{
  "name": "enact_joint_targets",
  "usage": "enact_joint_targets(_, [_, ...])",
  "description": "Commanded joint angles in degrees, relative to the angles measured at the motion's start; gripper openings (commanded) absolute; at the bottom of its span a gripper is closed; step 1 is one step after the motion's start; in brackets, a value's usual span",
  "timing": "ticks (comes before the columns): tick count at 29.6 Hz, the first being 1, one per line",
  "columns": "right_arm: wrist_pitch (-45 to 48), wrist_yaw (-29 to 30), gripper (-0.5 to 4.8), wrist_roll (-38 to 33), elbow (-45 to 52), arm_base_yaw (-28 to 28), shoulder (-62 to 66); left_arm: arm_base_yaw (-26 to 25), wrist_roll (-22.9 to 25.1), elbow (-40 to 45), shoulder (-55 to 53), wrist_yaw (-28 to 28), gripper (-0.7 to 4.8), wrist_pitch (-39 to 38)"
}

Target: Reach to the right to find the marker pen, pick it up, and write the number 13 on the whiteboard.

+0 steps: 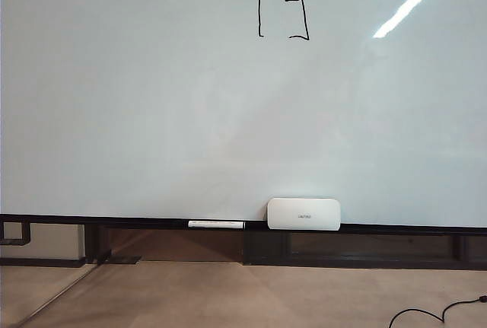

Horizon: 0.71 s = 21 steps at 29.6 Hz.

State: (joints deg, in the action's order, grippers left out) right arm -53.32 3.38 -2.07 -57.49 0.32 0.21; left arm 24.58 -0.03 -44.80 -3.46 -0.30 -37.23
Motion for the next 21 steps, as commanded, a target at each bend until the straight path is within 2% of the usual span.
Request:
enact_joint_targets(1, [3.0,3.8,-0.02,-1.1,1.5,-2.5,0.1,0.0,-1.8,3.7,-0.1,-0.8,-0.06,5.7])
enact_joint_targets(8, [7.6,7.3,-0.02,-2.6,7.4,-5.7,0.1,0.0,-4.9,11.8,-0.1,-3.7,-0.06,13.6])
enact_joint_targets(13, [12.1,8.3,-0.02,-3.8,12.0,-5.8,0.1,0.0,-4.5,16.1,-0.2,-7.6,-0.06,18.0])
enact_joint_targets(21, [19.3,9.8,-0.02,-5.3,20.0,-5.8,0.1,0.0,-3.2,23.1,-0.2,-8.7,-0.06,23.4])
